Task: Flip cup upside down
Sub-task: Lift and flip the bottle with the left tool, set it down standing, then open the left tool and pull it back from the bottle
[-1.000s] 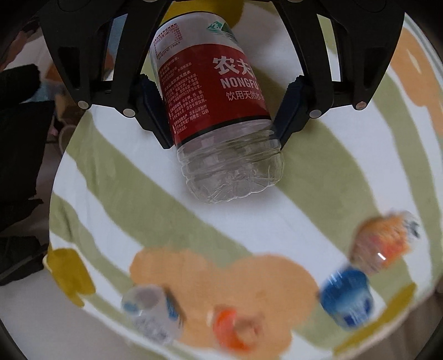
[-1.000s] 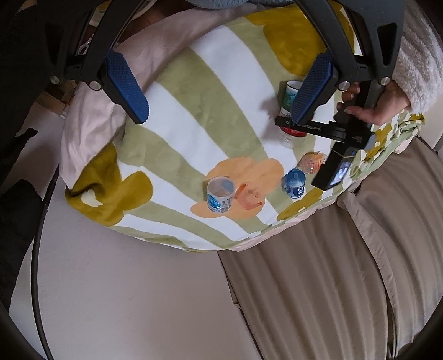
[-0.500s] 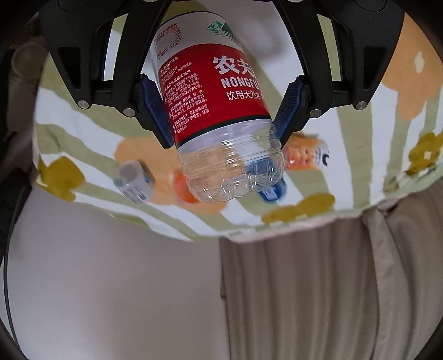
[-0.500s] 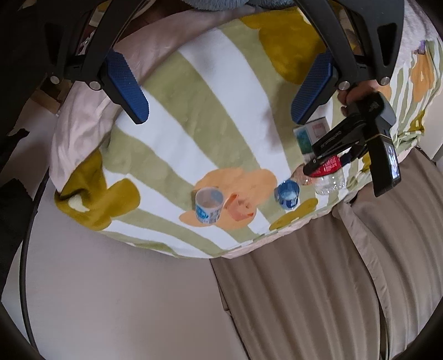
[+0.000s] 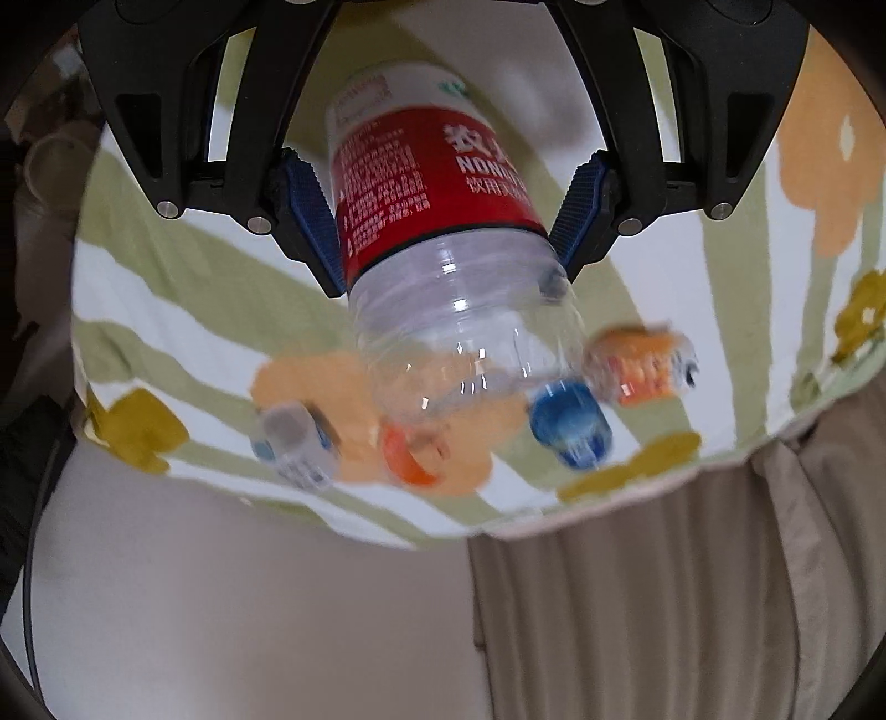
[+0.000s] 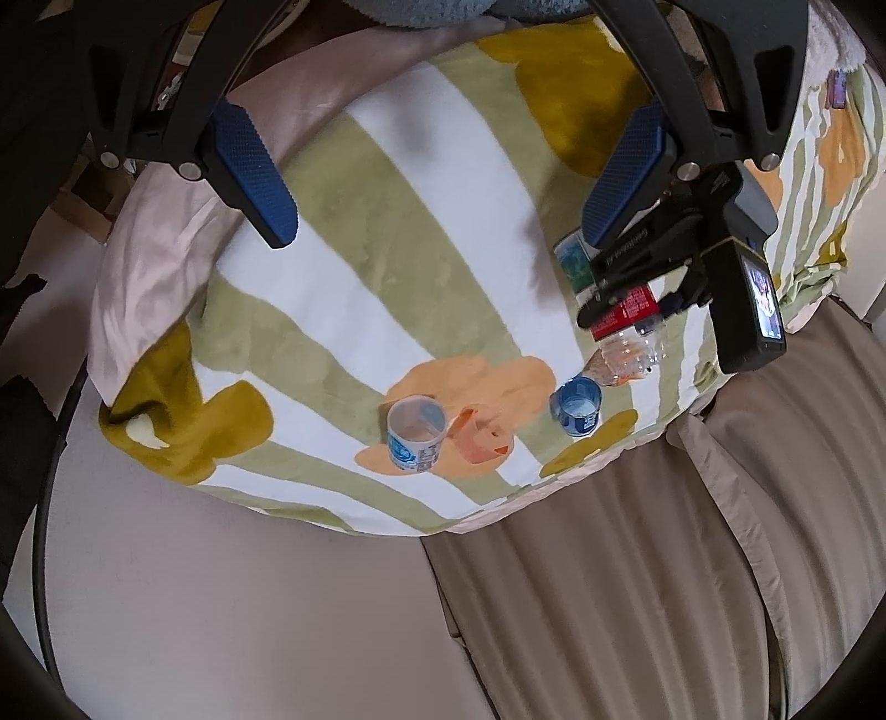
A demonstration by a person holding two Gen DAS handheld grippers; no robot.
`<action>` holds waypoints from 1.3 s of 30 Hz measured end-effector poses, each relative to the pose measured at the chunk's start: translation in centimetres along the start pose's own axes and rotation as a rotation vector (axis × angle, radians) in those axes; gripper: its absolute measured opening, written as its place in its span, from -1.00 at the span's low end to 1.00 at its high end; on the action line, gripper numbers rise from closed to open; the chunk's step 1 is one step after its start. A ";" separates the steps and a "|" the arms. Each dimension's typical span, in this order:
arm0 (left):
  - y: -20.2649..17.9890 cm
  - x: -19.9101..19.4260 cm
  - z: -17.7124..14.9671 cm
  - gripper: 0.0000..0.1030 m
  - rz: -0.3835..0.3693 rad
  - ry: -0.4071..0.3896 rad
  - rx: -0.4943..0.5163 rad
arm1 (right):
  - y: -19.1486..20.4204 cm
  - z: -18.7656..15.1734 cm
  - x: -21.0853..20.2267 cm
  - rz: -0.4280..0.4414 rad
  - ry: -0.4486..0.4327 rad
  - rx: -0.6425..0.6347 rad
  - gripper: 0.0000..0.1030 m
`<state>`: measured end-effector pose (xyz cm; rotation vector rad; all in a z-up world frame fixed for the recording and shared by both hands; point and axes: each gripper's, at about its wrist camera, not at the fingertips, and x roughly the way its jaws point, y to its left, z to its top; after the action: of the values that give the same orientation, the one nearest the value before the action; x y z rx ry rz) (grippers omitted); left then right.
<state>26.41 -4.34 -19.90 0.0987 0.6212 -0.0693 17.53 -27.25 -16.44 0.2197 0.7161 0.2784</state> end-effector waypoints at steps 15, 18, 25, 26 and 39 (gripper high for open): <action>-0.5 -1.3 -1.1 0.38 -0.033 0.001 0.017 | 0.9 0.0 -0.6 0.009 -0.010 -0.005 0.99; -0.7 -2.0 -0.9 0.99 -0.001 -0.024 0.039 | 1.1 0.0 -0.6 -0.001 -0.012 -0.024 0.99; -0.1 -2.2 -0.7 0.99 -0.013 -0.011 0.024 | 1.8 0.1 -0.3 0.008 -0.011 -0.041 0.99; 0.1 -2.2 -0.7 0.99 -0.014 -0.011 0.021 | 1.9 0.1 -0.2 0.008 -0.010 -0.044 0.99; 1.6 -10.5 1.9 0.99 -0.023 -0.089 -0.023 | 5.8 1.3 -5.5 -0.011 -0.132 -0.120 0.99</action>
<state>19.18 -2.56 -12.12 0.0663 0.5345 -0.0880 13.42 -23.74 -10.37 0.1186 0.5673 0.2927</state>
